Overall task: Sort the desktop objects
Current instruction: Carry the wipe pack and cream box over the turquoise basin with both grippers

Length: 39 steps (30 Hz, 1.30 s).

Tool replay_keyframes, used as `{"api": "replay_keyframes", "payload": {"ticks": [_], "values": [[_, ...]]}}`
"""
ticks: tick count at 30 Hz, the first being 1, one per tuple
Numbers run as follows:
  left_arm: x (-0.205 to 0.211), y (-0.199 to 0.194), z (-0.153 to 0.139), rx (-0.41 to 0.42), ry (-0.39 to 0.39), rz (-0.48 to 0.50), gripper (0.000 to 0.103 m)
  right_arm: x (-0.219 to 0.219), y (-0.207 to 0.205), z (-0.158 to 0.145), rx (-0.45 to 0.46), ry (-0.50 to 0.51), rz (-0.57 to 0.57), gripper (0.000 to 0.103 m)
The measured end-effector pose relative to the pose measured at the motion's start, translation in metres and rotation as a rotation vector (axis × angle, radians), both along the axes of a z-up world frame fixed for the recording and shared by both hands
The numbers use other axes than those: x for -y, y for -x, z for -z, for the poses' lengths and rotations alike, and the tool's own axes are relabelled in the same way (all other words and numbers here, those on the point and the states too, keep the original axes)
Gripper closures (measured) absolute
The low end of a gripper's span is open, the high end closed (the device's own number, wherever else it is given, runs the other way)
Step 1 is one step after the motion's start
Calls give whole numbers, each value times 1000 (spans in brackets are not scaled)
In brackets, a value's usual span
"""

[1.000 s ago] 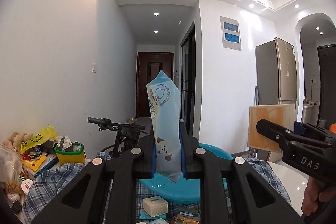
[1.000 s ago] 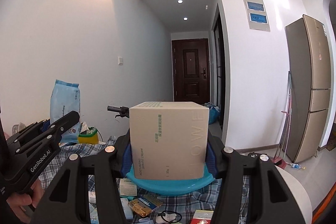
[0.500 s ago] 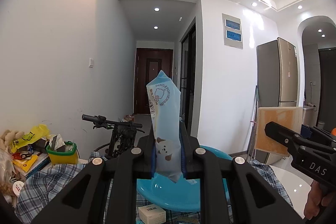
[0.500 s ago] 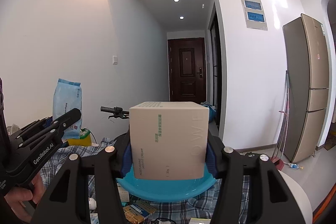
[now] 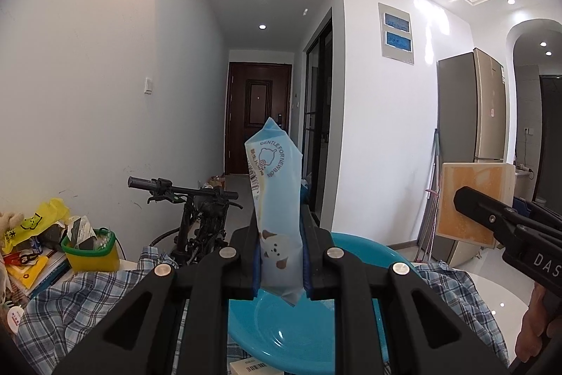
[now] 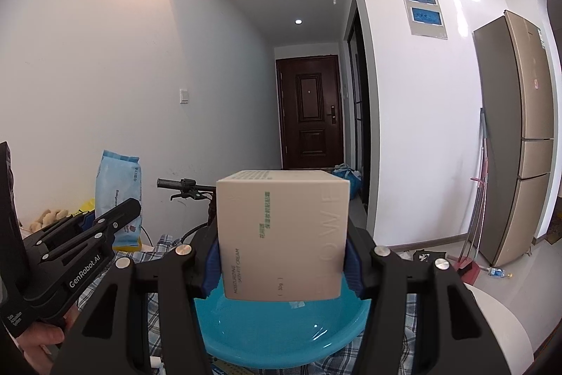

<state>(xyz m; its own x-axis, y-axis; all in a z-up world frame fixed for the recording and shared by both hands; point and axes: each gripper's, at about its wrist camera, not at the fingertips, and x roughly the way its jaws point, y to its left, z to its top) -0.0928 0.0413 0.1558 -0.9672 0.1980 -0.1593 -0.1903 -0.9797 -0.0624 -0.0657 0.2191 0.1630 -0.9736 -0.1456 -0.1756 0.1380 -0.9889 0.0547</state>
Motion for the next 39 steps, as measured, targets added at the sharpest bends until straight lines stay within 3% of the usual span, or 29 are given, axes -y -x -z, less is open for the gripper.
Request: {"api": "replay_keyframes", "payload": {"ticks": [15,37,39], "values": [[-8,61,12,66,-9,21,84,-12,56,4,24,3,28,49],[-23,111,18,125,-11,53,84,-18,97,11,52,-4,47,48],[-28,116,20,146,32,13,84,-14,104,15,80,-13,31,48]]}}
